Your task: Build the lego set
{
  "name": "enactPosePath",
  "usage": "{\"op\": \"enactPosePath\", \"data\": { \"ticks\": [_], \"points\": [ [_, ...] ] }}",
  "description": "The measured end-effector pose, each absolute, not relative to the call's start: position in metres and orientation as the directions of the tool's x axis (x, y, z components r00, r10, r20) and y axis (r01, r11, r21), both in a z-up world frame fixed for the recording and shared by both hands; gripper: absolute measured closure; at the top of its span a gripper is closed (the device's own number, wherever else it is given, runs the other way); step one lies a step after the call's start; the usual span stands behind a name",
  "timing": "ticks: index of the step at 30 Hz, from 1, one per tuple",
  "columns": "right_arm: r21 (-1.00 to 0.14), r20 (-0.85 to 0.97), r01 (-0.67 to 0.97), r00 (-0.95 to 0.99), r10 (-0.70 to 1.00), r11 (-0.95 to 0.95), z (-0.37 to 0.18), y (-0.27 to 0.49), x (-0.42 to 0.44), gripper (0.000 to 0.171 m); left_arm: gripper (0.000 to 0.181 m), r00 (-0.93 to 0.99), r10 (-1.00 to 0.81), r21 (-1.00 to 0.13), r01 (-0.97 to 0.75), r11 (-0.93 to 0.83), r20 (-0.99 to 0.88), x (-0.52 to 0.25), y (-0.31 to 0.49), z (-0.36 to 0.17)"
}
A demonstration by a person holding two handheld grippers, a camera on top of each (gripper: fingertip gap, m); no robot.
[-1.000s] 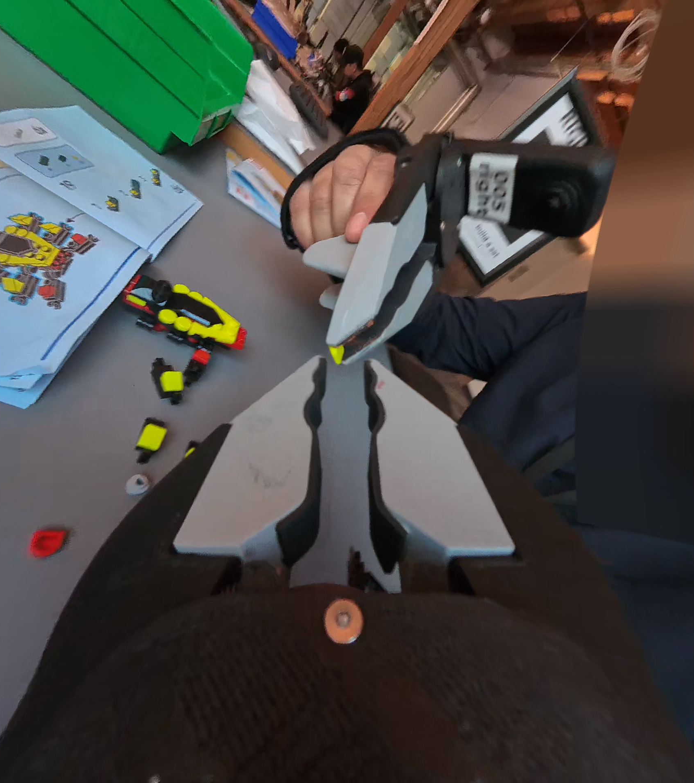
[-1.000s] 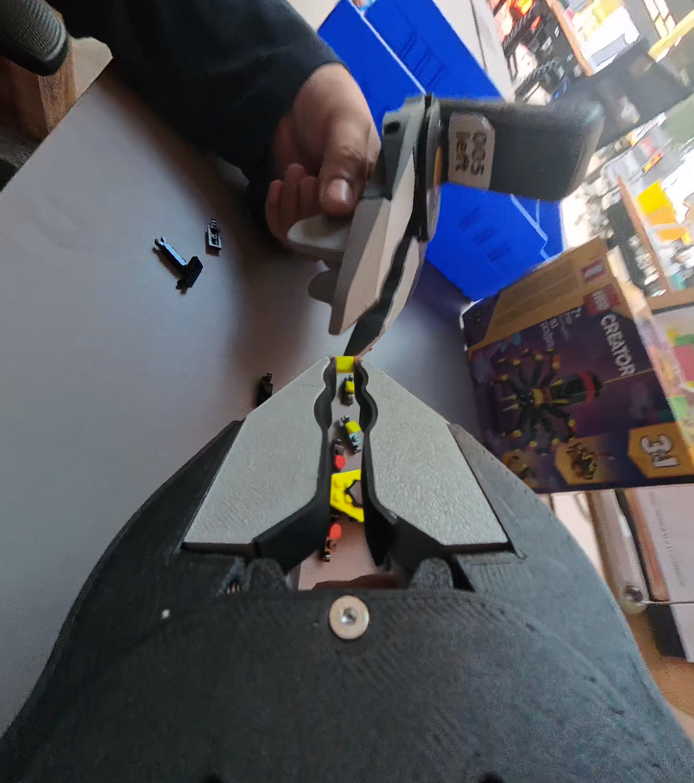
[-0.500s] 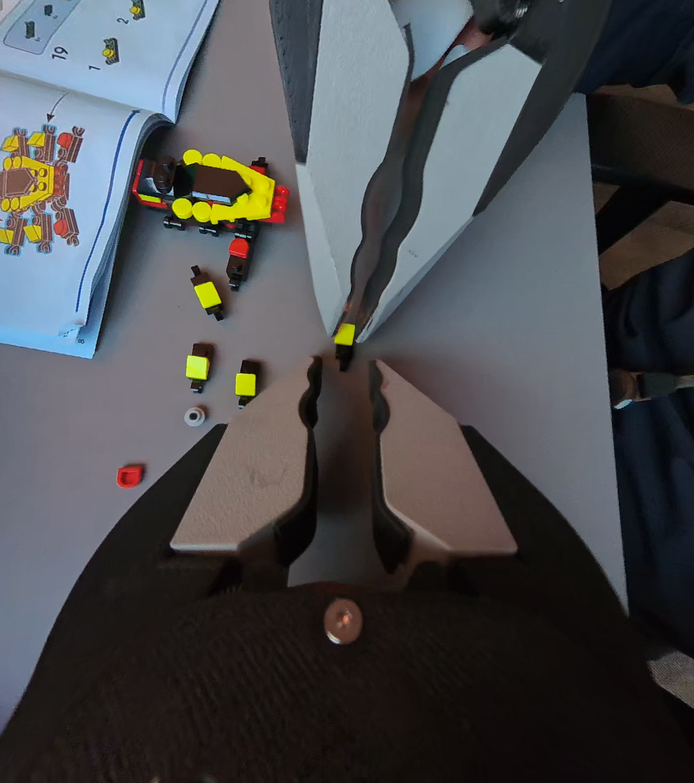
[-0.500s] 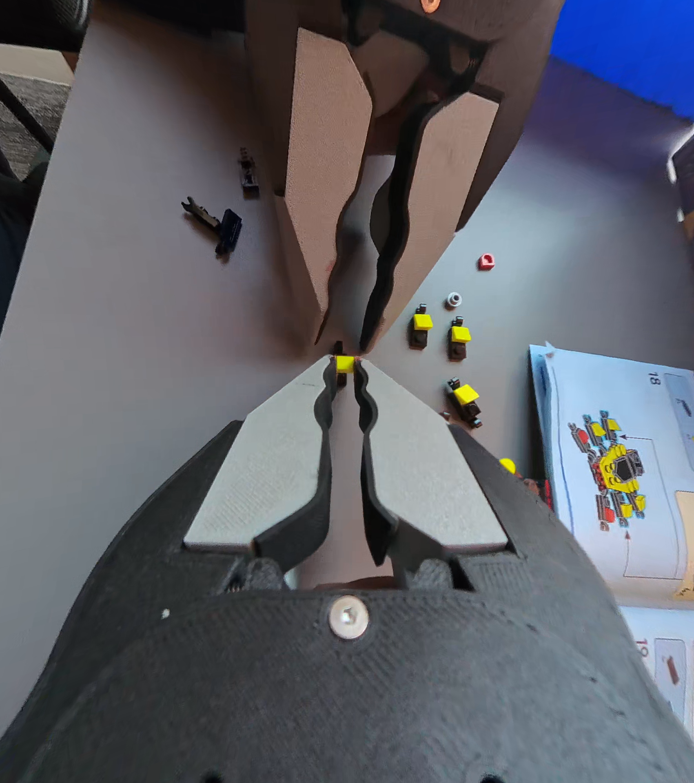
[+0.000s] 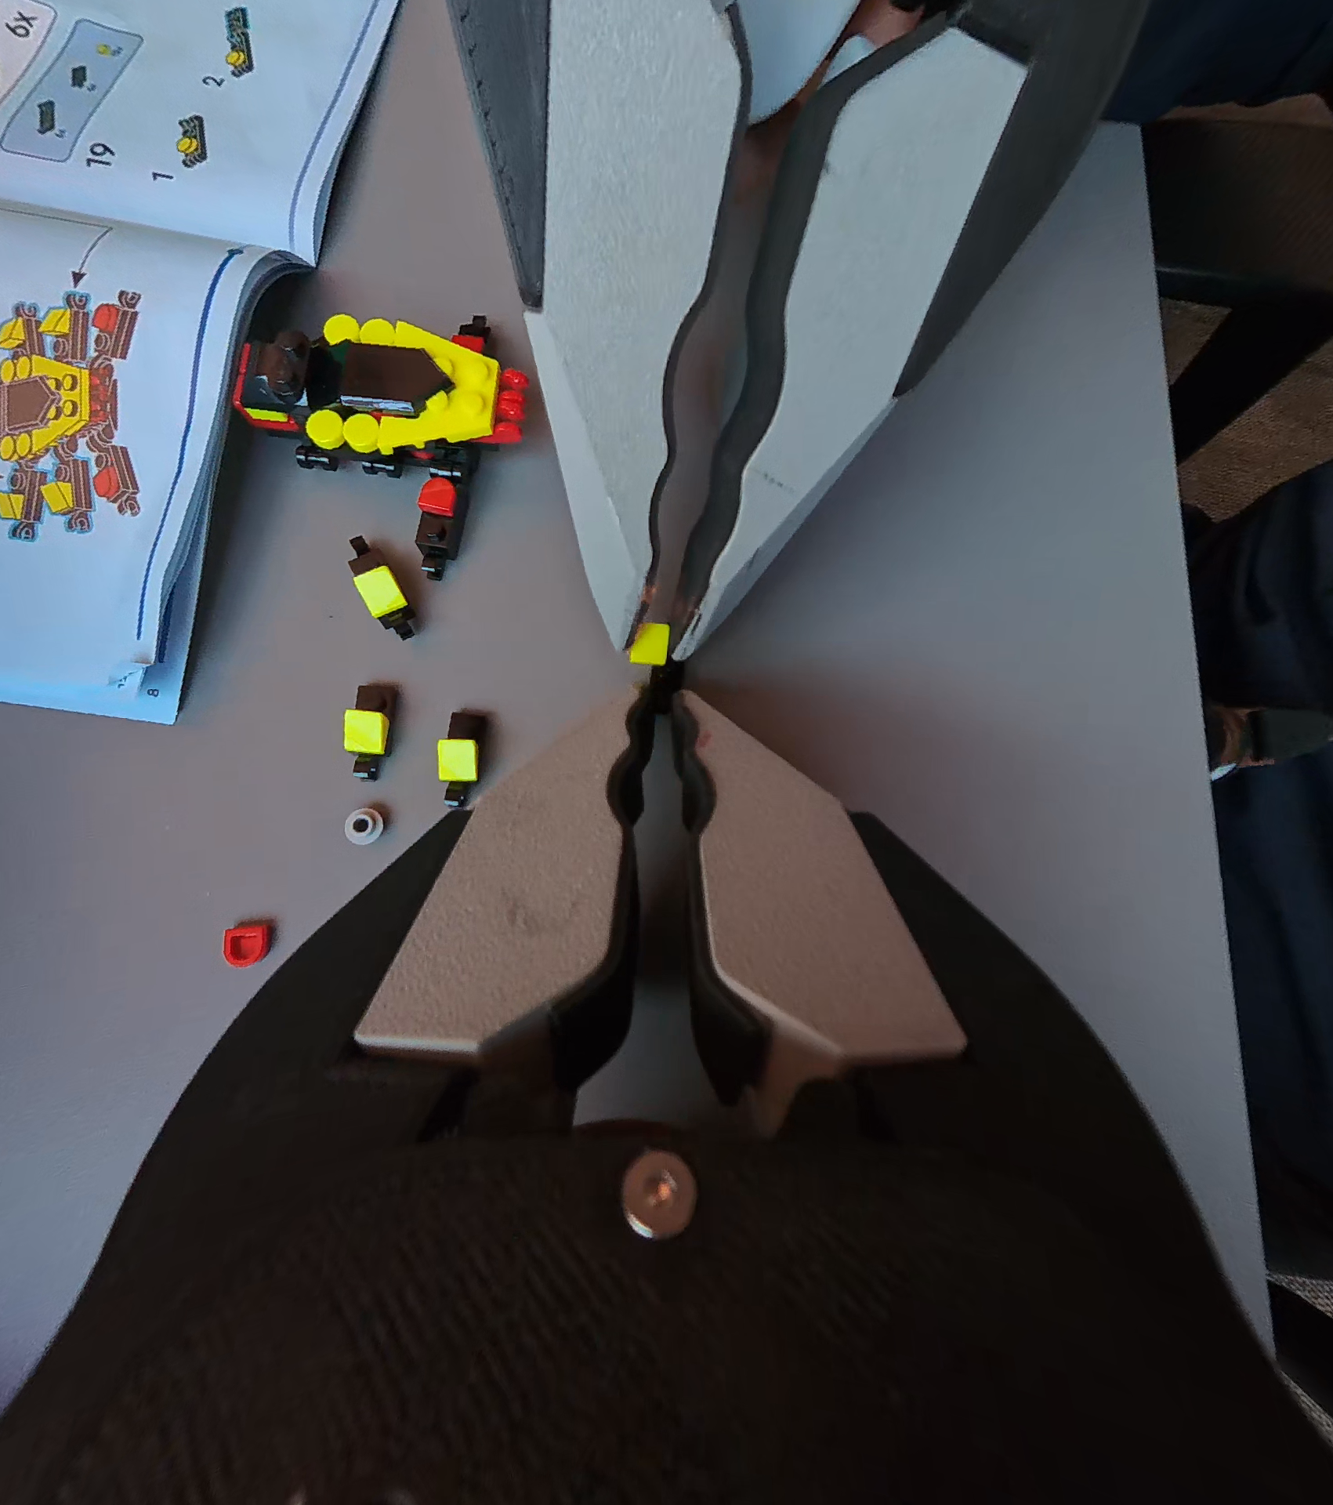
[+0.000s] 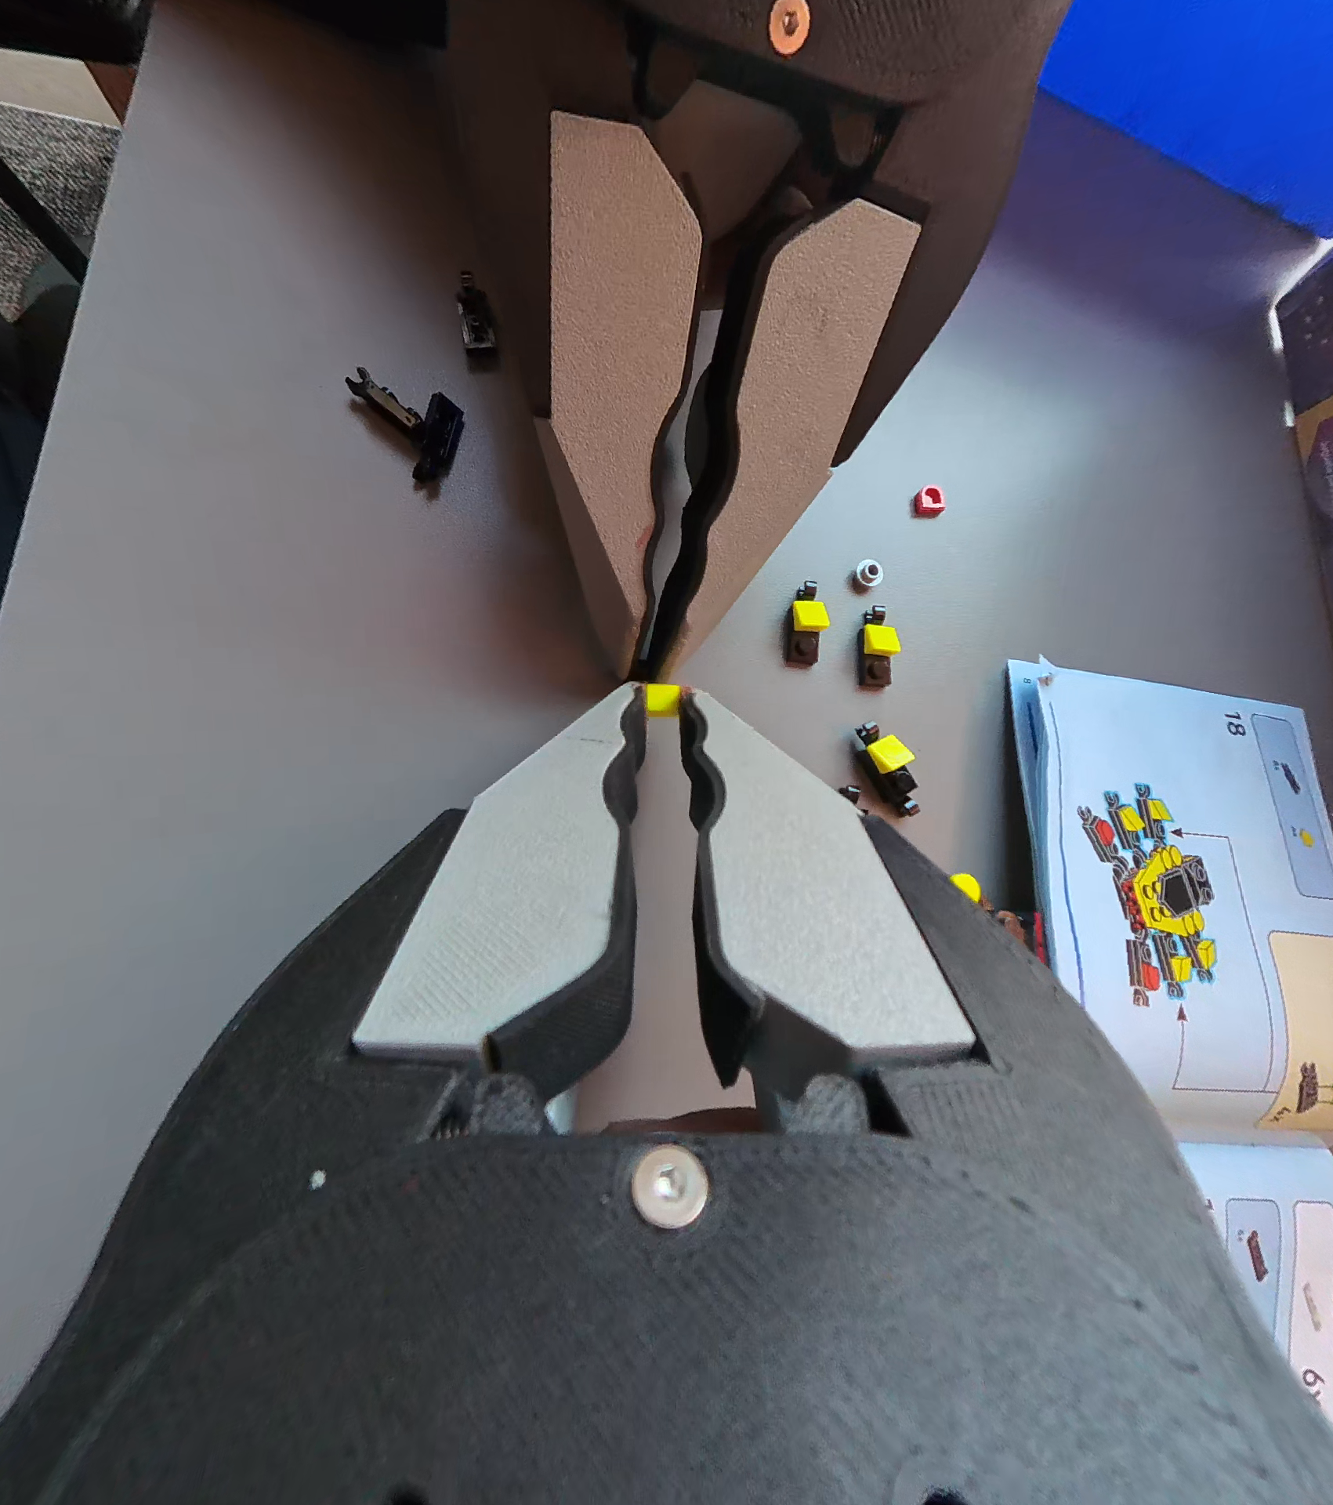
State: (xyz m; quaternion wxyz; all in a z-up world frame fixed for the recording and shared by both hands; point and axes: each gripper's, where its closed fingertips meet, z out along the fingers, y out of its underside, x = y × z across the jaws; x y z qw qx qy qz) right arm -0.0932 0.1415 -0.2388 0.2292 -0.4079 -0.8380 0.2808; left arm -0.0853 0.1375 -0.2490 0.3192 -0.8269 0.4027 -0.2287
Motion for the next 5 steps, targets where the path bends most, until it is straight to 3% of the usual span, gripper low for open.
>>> {"op": "enactPosePath", "data": {
  "ticks": [1,5],
  "points": [
    [-0.660,0.151,0.555,-0.562,0.813,0.506,-0.2381,0.1412,-0.0930,0.166,0.180,0.572,-0.811,-0.712,-0.520,-0.473,0.121,-0.0853,0.1376,-0.2489],
    [-0.650,0.159,0.557,-0.566,0.809,0.517,-0.2394,0.1401,-0.0925,0.166,0.180,0.577,-0.808,-0.707,-0.523,-0.476,0.117,-0.0849,0.1377,-0.2490]
  ]
}}
